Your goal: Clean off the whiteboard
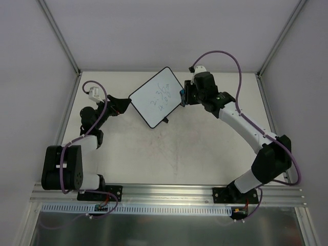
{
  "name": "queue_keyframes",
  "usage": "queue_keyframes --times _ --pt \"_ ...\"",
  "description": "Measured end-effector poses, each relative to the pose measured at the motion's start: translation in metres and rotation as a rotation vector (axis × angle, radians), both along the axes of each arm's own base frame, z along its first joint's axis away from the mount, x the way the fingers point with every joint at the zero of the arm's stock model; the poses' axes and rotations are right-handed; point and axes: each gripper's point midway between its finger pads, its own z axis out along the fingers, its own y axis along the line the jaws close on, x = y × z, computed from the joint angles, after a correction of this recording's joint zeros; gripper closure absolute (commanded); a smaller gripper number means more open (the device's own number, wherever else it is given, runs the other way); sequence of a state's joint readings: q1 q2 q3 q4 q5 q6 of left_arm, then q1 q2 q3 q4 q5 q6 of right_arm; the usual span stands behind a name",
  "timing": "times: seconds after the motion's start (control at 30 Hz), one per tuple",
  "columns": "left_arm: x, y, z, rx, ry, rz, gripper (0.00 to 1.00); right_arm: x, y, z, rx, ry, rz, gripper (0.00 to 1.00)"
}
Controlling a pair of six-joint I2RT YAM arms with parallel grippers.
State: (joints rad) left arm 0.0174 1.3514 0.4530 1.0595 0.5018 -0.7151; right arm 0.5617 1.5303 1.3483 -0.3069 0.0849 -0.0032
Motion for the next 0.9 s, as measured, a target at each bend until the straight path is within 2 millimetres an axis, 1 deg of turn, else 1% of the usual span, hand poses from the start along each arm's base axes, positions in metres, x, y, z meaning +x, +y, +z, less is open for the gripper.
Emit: queue_keyframes --times 0.1,0.17,0.2,0.33,0.47,0.63,0.7,0.8,0.9 --pt "0.01 -0.001 0.005 -0.004 -0.01 -0.012 0.19 0.017 0.013 0.014 0.016 -0.022 0.016 1.0" --pt "0.017 -0.001 0.011 -0.003 -0.021 -0.013 0.2 0.027 0.02 0.02 0.027 -0.028 0.025 1.0" --pt "0.02 -0.001 0.014 -0.002 -0.028 -0.014 0.22 0.033 0.024 0.023 0.035 -0.033 0.031 1.0" --pt "0.035 -0.001 0.018 -0.001 -0.033 -0.018 0.25 0.054 0.034 0.029 0.063 -0.035 0.045 1.0" --pt "0.045 -0.002 0.004 -0.003 0.006 -0.03 0.32 0.072 0.04 0.026 0.085 -0.022 0.06 1.0" --pt "0.055 -0.006 -0.022 -0.007 0.067 -0.054 0.33 0.087 0.048 0.017 0.107 0.006 0.062 1.0" --pt "0.056 -0.008 -0.03 -0.011 0.084 -0.068 0.36 0.09 0.052 0.015 0.115 0.013 0.067 1.0" --pt "0.057 -0.011 -0.034 -0.025 0.094 -0.095 0.39 0.093 0.057 0.014 0.129 0.02 0.075 1.0" --pt "0.058 -0.016 -0.031 -0.033 0.077 -0.125 0.4 0.098 0.062 0.013 0.142 0.025 0.079 1.0"
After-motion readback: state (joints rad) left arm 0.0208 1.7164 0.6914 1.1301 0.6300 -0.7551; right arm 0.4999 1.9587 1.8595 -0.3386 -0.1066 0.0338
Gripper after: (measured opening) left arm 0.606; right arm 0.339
